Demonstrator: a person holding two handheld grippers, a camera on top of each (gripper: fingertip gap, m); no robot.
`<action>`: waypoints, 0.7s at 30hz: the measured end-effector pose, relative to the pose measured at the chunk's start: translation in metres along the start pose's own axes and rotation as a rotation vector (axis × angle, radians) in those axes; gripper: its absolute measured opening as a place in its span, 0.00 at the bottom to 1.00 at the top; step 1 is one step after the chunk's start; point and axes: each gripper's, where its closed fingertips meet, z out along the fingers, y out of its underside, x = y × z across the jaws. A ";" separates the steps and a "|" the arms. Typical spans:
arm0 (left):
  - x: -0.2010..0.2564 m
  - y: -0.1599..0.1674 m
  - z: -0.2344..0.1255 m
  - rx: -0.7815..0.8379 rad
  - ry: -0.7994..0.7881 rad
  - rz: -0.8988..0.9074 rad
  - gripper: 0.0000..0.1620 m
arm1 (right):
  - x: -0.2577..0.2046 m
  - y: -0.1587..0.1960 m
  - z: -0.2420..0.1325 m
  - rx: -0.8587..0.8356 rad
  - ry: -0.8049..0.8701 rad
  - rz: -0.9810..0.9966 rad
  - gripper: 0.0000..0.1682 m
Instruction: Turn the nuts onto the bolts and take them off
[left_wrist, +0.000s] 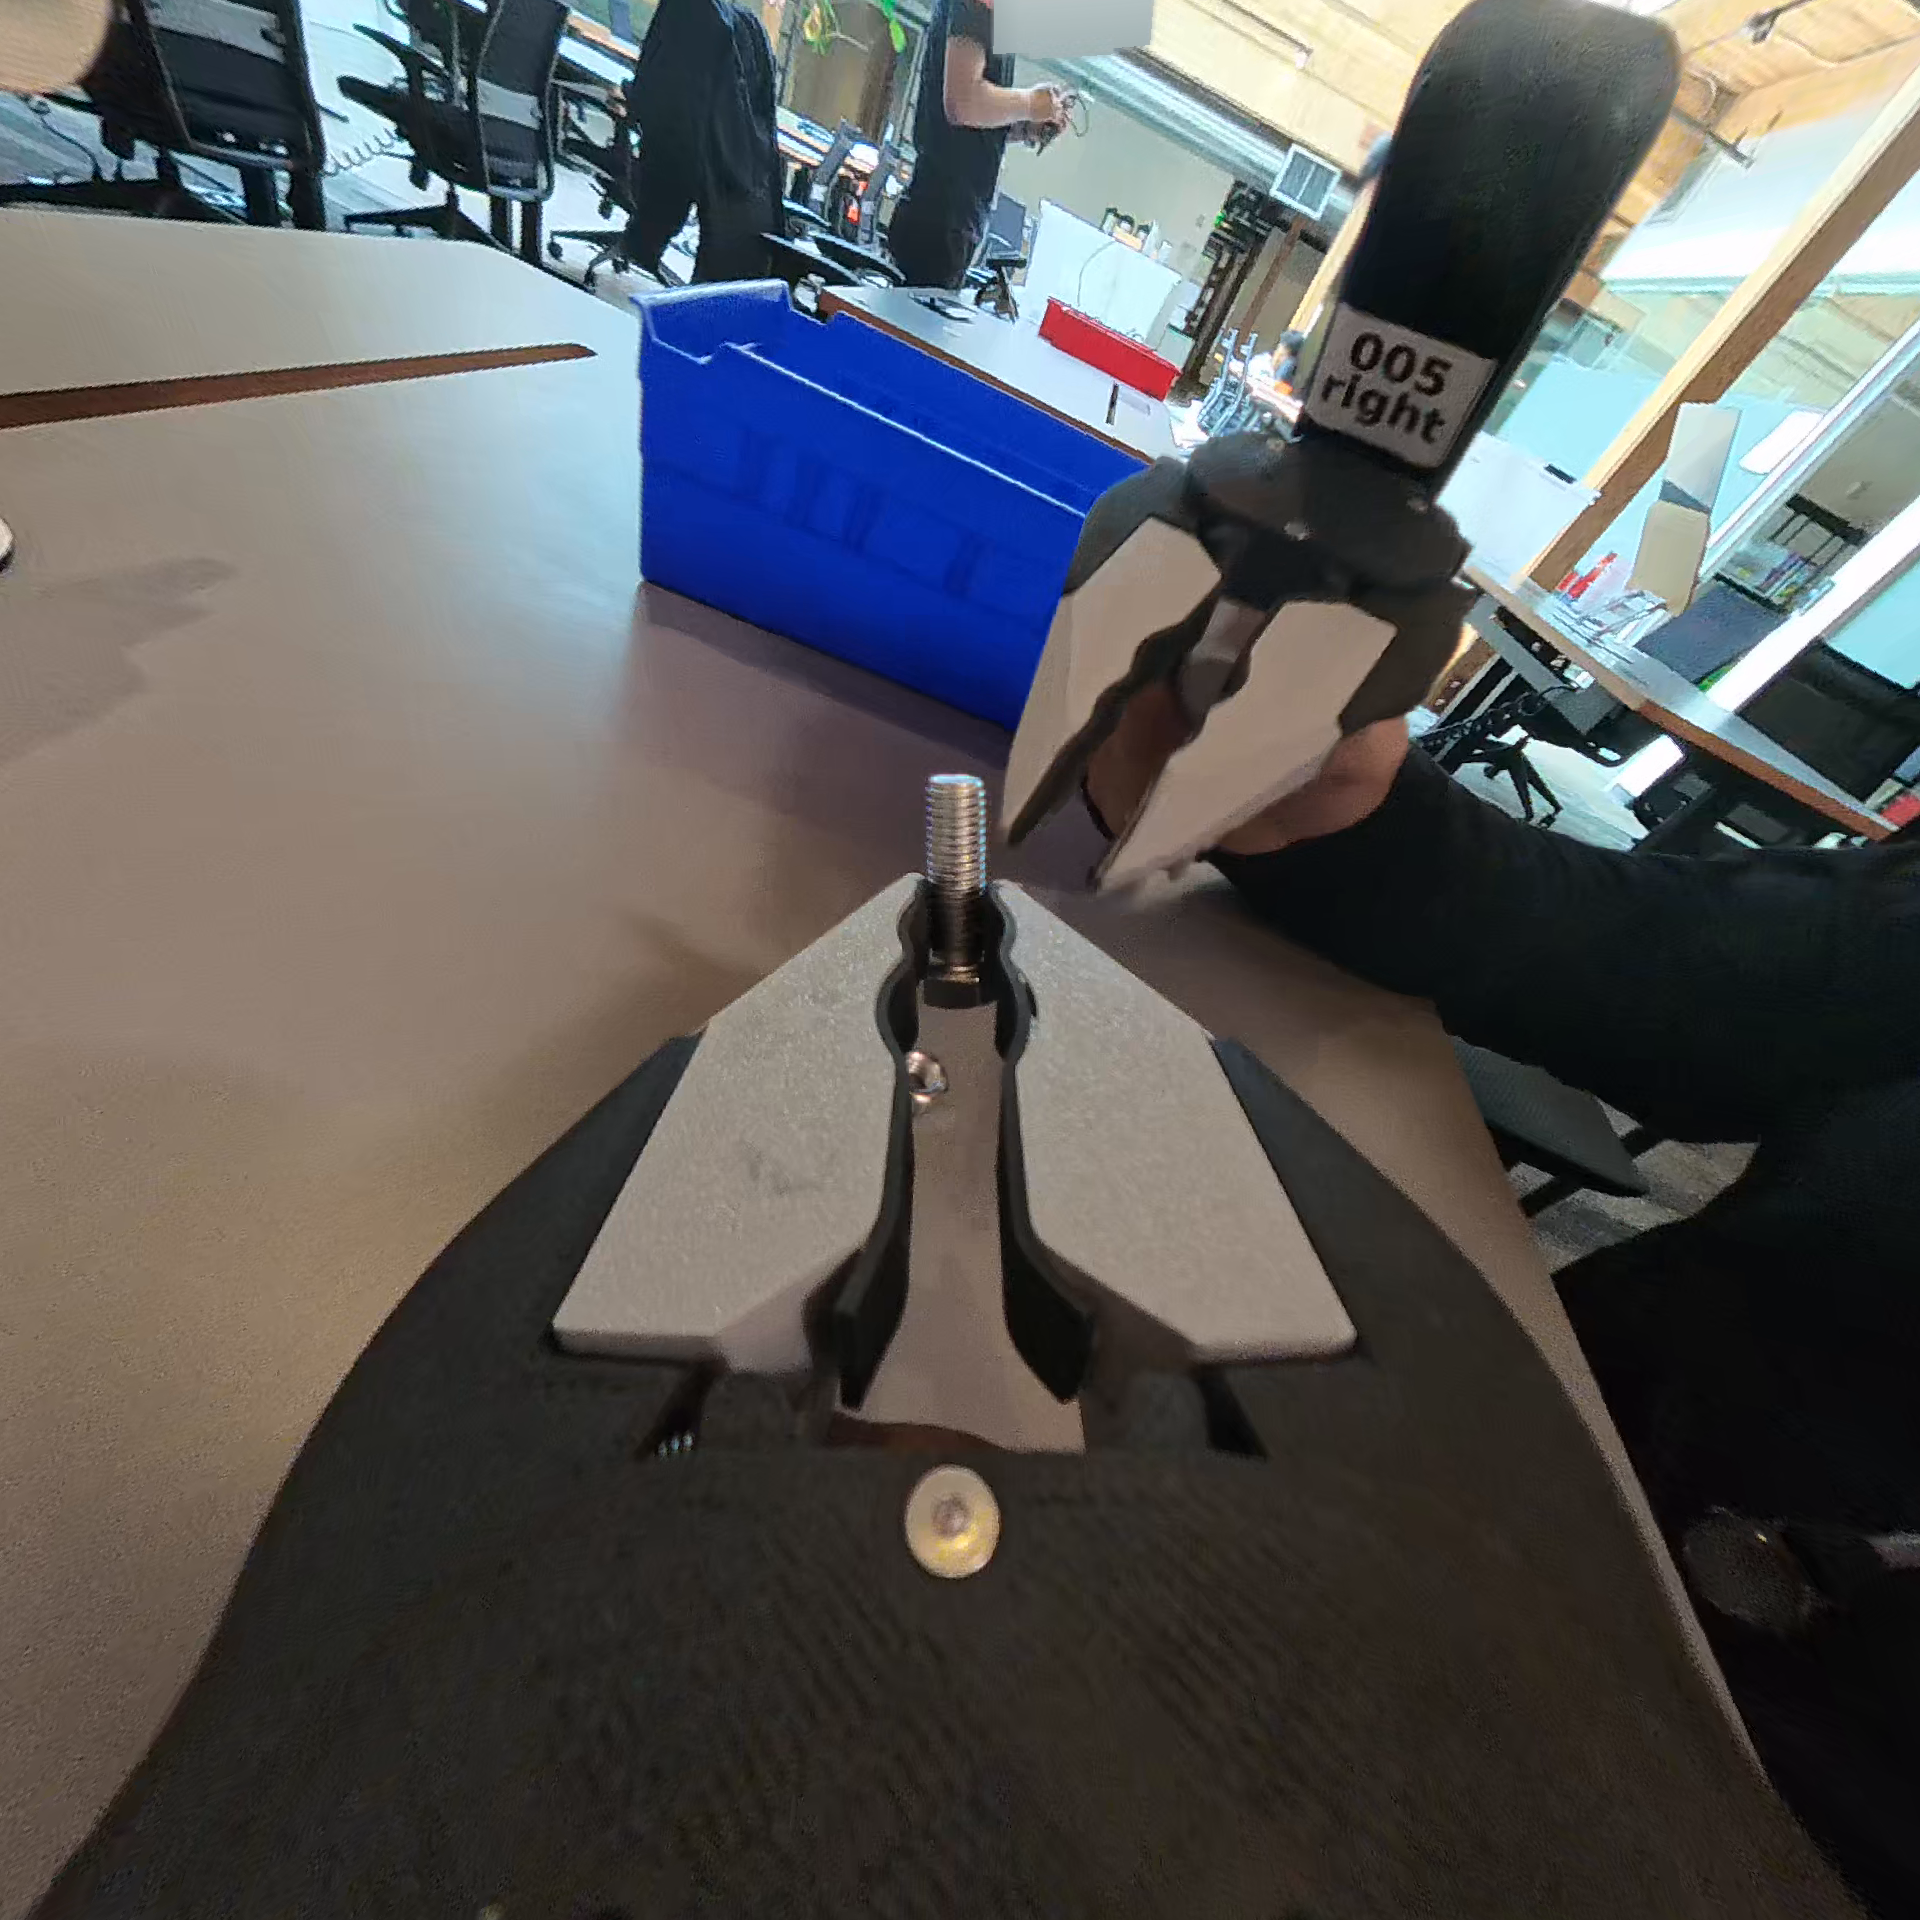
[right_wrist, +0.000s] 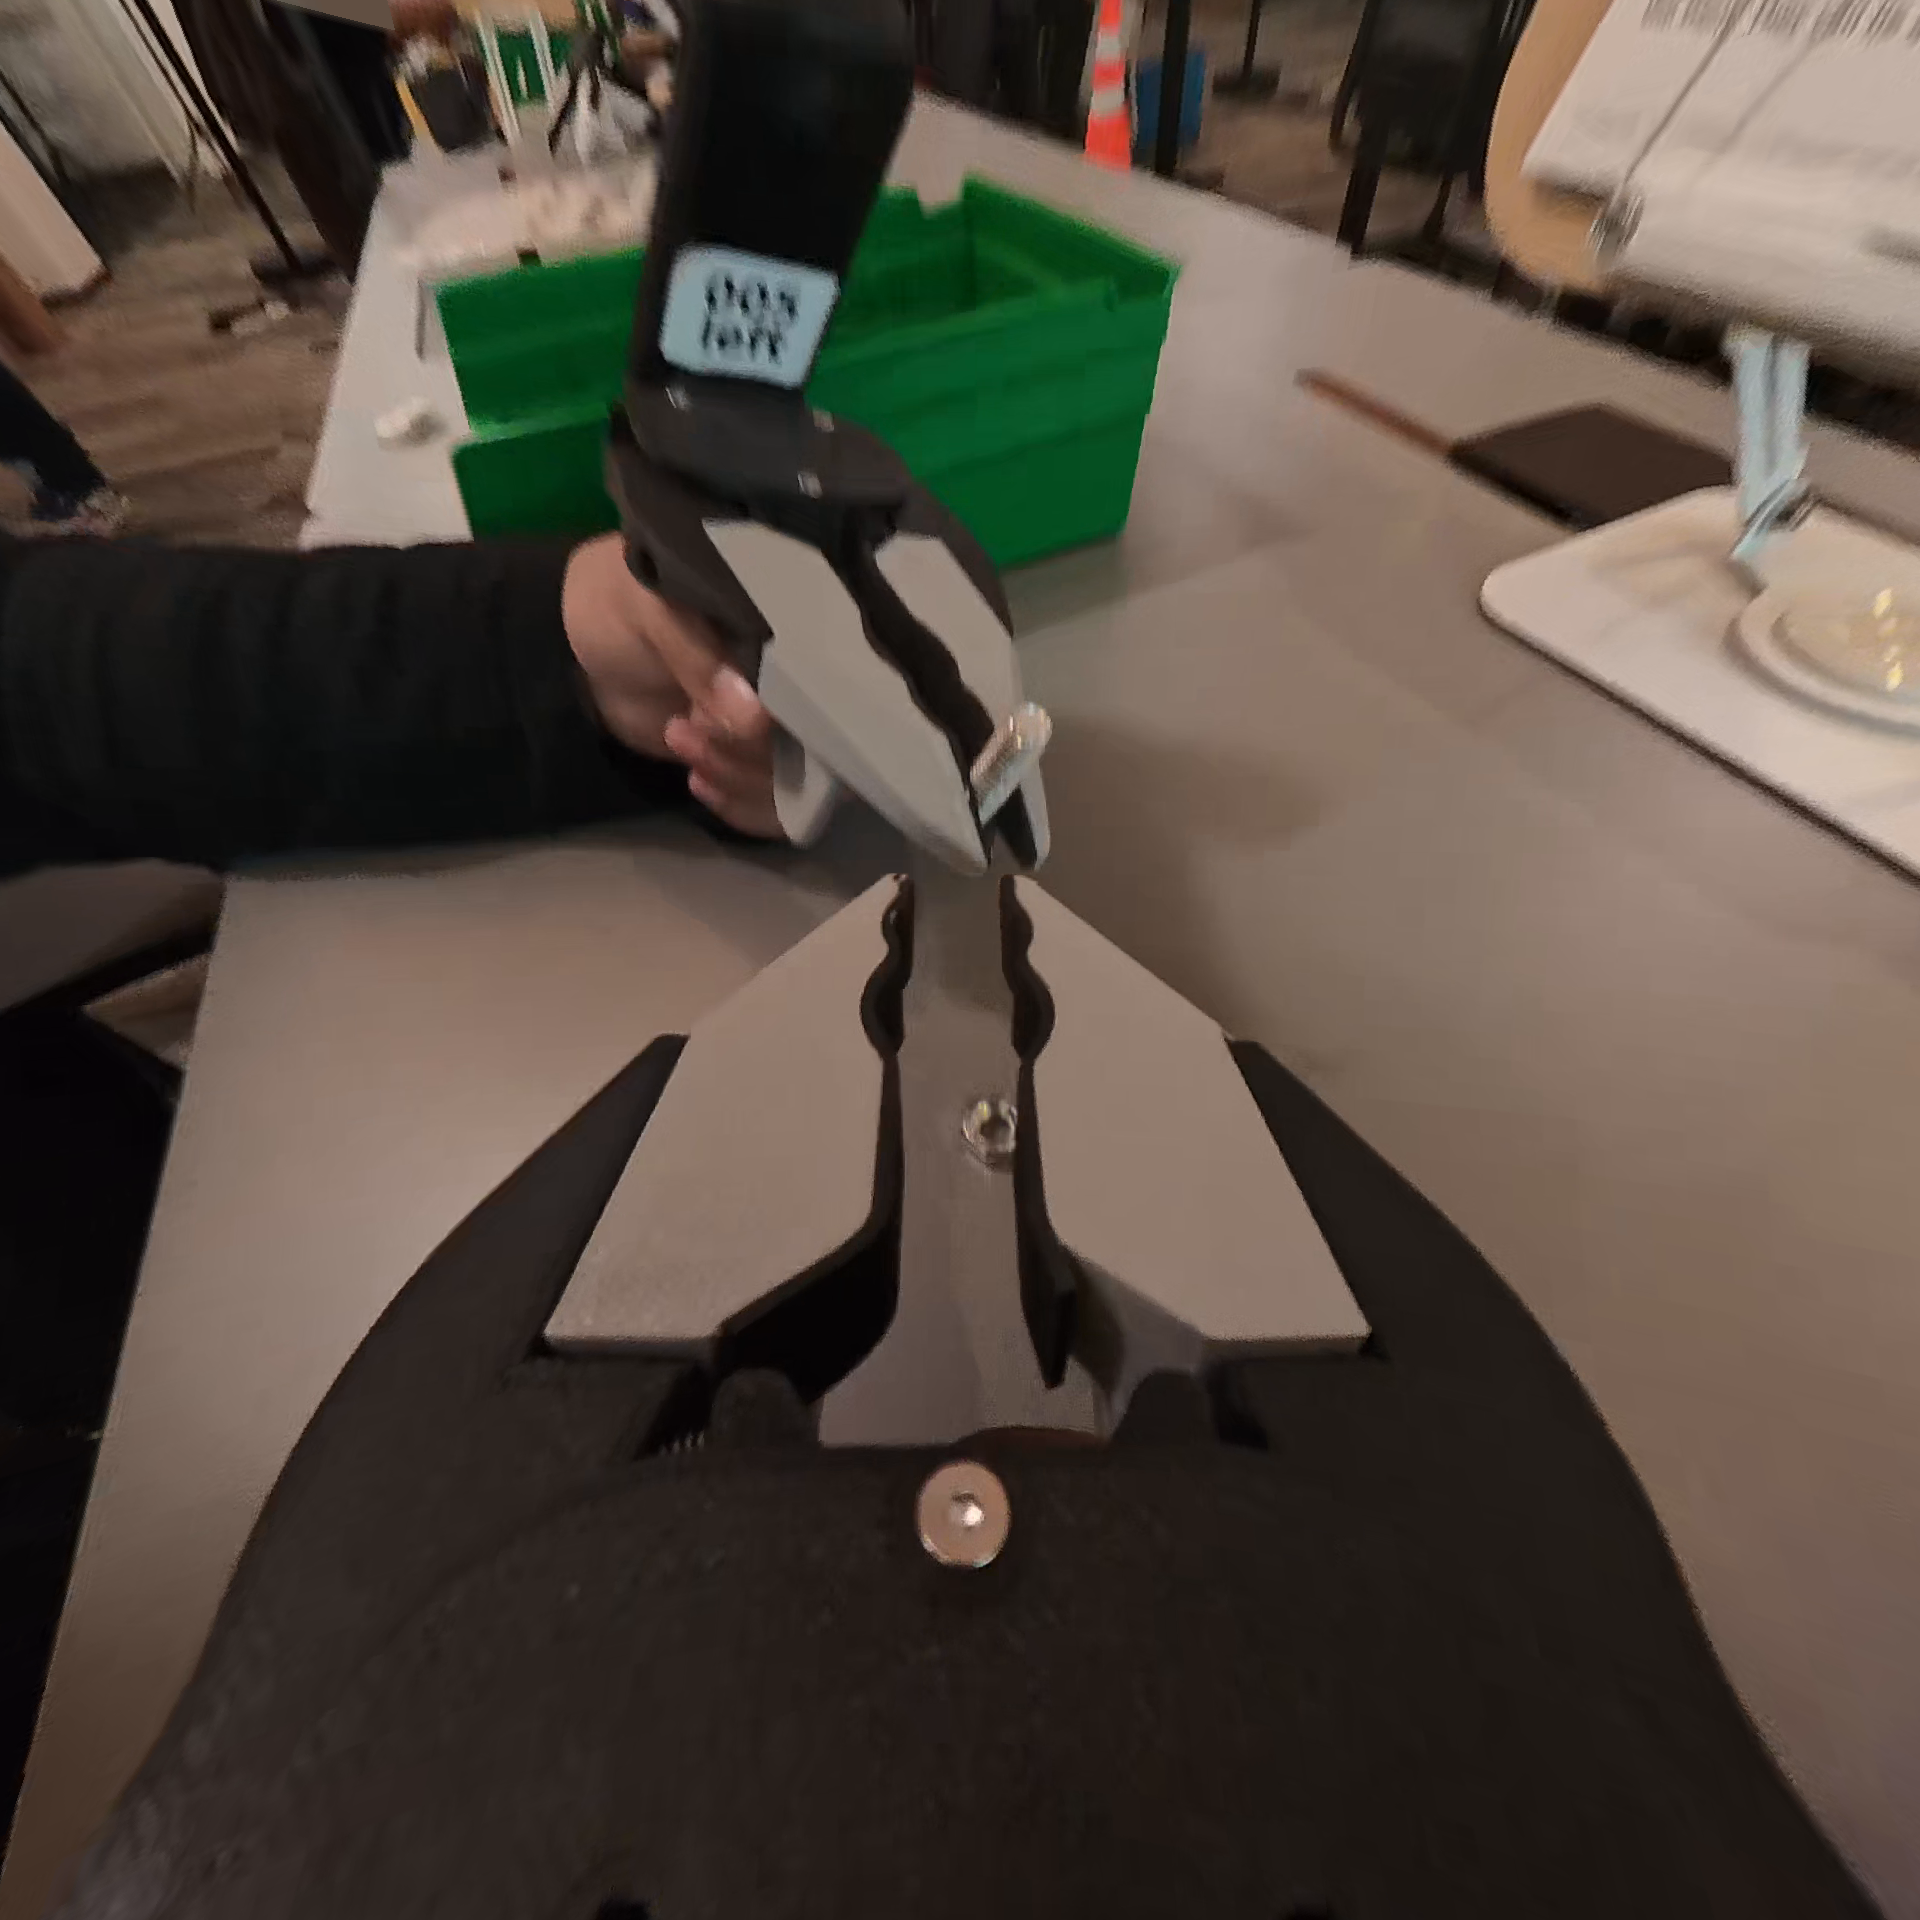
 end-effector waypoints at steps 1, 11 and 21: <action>0.002 0.000 0.001 -0.002 0.007 0.003 0.04 | -0.002 -0.008 -0.004 0.039 -0.003 -0.010 0.05; 0.017 0.010 0.012 -0.062 0.042 0.052 0.04 | -0.002 -0.007 0.002 0.053 -0.013 0.049 0.02; -0.007 -0.005 0.000 0.005 -0.099 0.070 0.04 | 0.014 0.009 -0.005 -0.026 0.008 0.117 0.10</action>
